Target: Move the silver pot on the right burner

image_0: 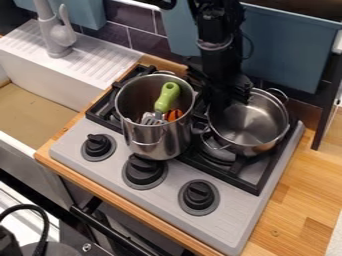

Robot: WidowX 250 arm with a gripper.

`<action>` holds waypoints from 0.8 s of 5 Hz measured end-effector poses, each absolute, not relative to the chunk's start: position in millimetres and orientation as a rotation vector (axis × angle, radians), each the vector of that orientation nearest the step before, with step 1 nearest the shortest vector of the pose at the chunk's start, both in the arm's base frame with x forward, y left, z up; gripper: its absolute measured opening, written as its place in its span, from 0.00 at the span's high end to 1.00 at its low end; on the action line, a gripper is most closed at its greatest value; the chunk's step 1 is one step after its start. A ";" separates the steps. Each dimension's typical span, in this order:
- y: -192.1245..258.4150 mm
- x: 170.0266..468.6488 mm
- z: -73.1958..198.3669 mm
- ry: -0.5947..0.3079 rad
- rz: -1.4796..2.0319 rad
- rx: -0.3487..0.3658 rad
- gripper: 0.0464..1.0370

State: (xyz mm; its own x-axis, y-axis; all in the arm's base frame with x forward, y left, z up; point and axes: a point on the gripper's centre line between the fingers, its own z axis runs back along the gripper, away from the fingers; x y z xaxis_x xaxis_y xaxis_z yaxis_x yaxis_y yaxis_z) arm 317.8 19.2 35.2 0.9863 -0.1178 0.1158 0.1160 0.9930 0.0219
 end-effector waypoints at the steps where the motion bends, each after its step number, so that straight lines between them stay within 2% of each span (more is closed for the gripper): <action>1: 27.0 313.6 34.8 -0.095 -0.117 0.010 0.99; 3: 40.4 311.2 35.9 -0.078 -0.087 0.017 0.97; 4: 45.4 312.0 36.4 -0.084 -0.071 0.027 0.82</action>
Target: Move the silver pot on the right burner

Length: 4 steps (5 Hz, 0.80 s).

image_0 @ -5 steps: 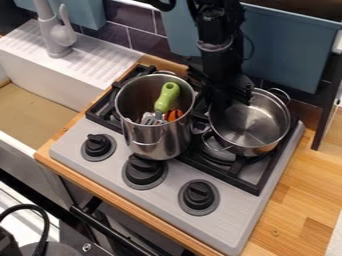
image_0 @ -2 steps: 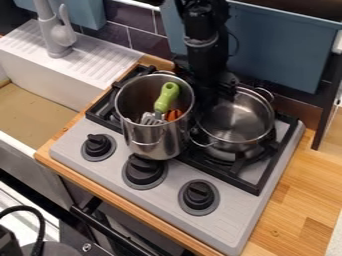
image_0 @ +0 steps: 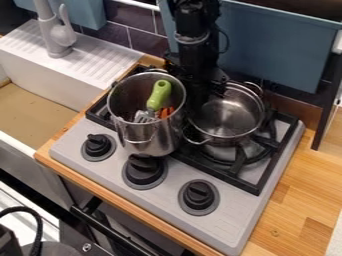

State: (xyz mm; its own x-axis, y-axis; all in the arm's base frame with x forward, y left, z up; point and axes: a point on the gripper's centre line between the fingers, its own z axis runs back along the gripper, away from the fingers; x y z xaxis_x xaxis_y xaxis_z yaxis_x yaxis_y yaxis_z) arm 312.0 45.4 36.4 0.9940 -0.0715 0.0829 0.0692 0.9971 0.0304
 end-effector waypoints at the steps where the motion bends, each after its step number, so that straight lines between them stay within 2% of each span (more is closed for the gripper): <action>1: 45.4 313.9 37.7 -0.091 -0.043 0.026 0.56; 2: 42.8 314.5 37.7 -0.092 -0.023 0.026 0.26; 3: 37.7 314.4 37.6 -0.089 0.000 0.016 0.04; 4: 32.6 312.8 47.0 -0.097 0.004 -0.017 0.04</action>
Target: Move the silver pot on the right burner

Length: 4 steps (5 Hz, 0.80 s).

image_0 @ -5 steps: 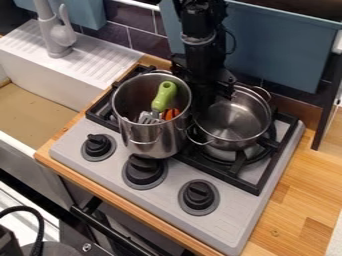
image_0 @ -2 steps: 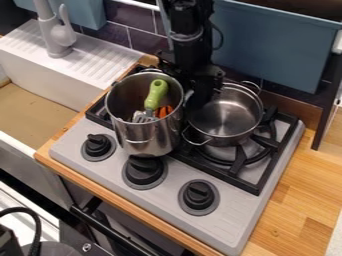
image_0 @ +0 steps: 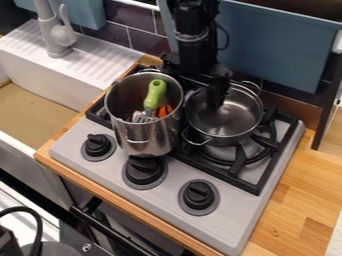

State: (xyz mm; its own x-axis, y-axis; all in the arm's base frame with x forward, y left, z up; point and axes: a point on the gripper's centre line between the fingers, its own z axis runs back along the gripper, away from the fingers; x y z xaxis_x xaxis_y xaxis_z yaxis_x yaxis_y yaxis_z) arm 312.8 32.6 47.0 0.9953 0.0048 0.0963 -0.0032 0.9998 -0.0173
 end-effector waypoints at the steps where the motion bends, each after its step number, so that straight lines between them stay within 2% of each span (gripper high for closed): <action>1: 27.6 311.0 60.6 -0.113 0.016 -0.061 0.04; 3: 23.2 312.9 87.5 -0.184 0.044 -0.104 0.04; 4: 27.2 311.2 100.2 -0.183 0.038 -0.142 0.04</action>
